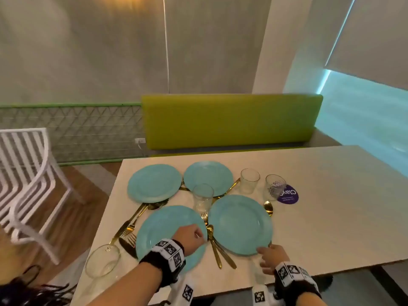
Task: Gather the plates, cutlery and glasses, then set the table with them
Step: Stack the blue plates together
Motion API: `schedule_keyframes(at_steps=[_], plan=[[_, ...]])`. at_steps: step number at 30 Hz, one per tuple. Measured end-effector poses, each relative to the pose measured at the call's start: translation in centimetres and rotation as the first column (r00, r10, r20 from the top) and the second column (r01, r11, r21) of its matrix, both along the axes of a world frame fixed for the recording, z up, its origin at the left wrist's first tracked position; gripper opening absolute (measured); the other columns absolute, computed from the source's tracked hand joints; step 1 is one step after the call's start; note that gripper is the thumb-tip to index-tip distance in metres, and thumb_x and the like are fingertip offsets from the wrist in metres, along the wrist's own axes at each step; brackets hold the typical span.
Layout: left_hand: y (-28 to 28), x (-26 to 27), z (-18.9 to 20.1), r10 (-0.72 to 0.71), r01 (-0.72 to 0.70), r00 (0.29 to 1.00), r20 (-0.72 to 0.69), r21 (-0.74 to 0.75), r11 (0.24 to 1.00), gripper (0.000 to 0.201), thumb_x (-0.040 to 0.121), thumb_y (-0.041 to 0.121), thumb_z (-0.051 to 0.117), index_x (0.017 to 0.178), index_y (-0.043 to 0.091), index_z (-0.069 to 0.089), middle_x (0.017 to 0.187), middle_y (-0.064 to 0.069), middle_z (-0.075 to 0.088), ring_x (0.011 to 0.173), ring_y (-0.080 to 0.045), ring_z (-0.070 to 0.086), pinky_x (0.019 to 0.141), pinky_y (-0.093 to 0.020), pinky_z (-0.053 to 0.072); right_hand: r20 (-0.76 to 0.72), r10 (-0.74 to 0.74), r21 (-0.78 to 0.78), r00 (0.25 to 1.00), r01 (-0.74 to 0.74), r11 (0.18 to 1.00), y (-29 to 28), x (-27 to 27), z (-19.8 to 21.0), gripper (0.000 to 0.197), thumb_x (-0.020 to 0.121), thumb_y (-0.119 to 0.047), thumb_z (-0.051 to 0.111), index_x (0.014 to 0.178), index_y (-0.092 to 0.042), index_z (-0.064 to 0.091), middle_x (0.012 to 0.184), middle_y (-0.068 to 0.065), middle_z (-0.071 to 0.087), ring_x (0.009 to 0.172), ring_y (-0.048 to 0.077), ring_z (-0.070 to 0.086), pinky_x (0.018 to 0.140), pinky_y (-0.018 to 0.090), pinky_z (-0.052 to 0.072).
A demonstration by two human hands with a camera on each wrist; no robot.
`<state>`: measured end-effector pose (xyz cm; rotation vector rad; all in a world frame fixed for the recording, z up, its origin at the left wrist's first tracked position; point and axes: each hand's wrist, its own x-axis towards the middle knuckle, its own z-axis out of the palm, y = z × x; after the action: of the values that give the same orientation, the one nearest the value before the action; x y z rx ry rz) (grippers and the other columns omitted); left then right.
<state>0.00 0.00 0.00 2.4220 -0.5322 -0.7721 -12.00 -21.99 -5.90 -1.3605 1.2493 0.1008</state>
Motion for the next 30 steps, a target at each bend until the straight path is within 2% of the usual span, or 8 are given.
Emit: schedule_keyframes(at_steps=[3,7,10,13,15,20,25,30], plan=[[0.2,0.1,-0.8,0.112,-0.112,0.993,-0.037,-0.013,0.994,0.015,0.087,0.027,0.06,0.097,0.016,0.06,0.112,-0.008,0.064,0.086,-0.014,0.053,0.077,-0.026,0.047,0.02,-0.1,0.147,0.995,0.096,0.984,-0.3,0.6,-1.8,0.018,0.089,-0.009,0.057,0.102,0.002,0.053,0.074,0.016,0.054,0.058,0.026,0.053,0.05,0.031,0.046],[0.5,0.2,-1.4,0.219,-0.223,0.972,-0.081,-0.032,0.974,0.013,0.087,0.026,0.061,0.094,0.015,0.06,0.108,-0.008,0.064,0.087,-0.019,0.057,0.082,-0.028,0.049,0.082,-0.212,0.278,0.974,0.182,0.943,0.0,1.2,-2.5,0.02,0.092,-0.01,0.055,0.107,-0.001,0.046,0.079,0.02,0.055,0.064,0.029,0.053,0.053,0.036,0.046],[0.6,0.2,-1.6,0.306,-0.319,0.944,-0.127,-0.108,0.941,0.014,0.087,0.023,0.06,0.075,0.023,0.052,0.088,-0.001,0.058,0.072,-0.015,0.055,0.067,-0.021,0.048,0.067,-0.238,0.296,0.969,0.209,0.932,-0.2,1.4,-2.2,0.017,0.093,-0.016,0.054,0.103,-0.003,0.048,0.076,0.017,0.053,0.059,0.024,0.05,0.046,0.03,0.047],[0.5,-0.2,-1.3,0.389,-0.41,0.911,-0.138,-0.209,0.888,0.006,0.088,0.019,0.059,0.088,0.019,0.053,0.085,0.001,0.055,0.067,-0.013,0.055,0.053,-0.015,0.041,0.089,-0.274,0.275,0.958,0.241,0.931,-0.4,1.4,-2.8,0.022,0.095,-0.017,0.051,0.078,-0.004,0.048,0.063,0.01,0.044,0.039,0.016,0.043,0.03,0.019,0.04],[0.6,-0.4,-1.0,0.445,-0.45,0.892,-0.083,-0.272,0.851,0.012,0.089,0.019,0.057,0.099,0.019,0.052,0.084,0.004,0.053,0.074,-0.016,0.057,0.056,-0.016,0.041,0.133,-0.286,0.262,0.949,0.245,0.934,-0.6,1.4,-2.7,0.026,0.098,-0.016,0.046,0.073,-0.007,0.045,0.06,0.006,0.039,0.027,0.012,0.039,0.026,0.016,0.035],[1.2,0.1,0.0,0.567,-0.531,0.822,-0.05,-0.423,0.734,0.024,0.089,0.021,0.058,0.111,0.018,0.051,0.081,0.009,0.052,0.084,-0.021,0.059,0.08,-0.036,0.052,0.266,-0.297,0.203,0.917,0.248,0.947,-1.4,0.0,-0.5,0.025,0.099,-0.01,0.04,0.074,-0.009,0.044,0.066,0.009,0.041,0.052,0.019,0.036,0.026,0.018,0.039],[1.7,0.6,1.3,0.556,-0.55,0.818,-0.146,-0.484,0.681,0.027,0.09,0.024,0.058,0.114,0.017,0.048,0.084,0.005,0.055,0.068,-0.013,0.059,0.071,-0.03,0.052,0.375,-0.249,0.114,0.893,0.222,0.968,-1.7,-3.3,2.4,0.026,0.099,-0.009,0.041,0.073,-0.009,0.045,0.065,0.008,0.04,0.04,0.015,0.044,0.031,0.02,0.041],[0.9,1.5,3.3,0.391,-0.559,0.824,-0.41,-0.478,0.677,0.047,0.087,0.04,0.059,0.122,0.013,0.042,0.102,-0.005,0.06,0.075,-0.018,0.063,0.067,-0.028,0.055,0.476,-0.106,0.029,0.873,0.105,0.994,0.4,-3.5,5.6,0.029,0.097,-0.01,0.045,0.069,-0.01,0.041,0.06,0.009,0.041,0.043,0.013,0.043,0.046,0.027,0.041]])
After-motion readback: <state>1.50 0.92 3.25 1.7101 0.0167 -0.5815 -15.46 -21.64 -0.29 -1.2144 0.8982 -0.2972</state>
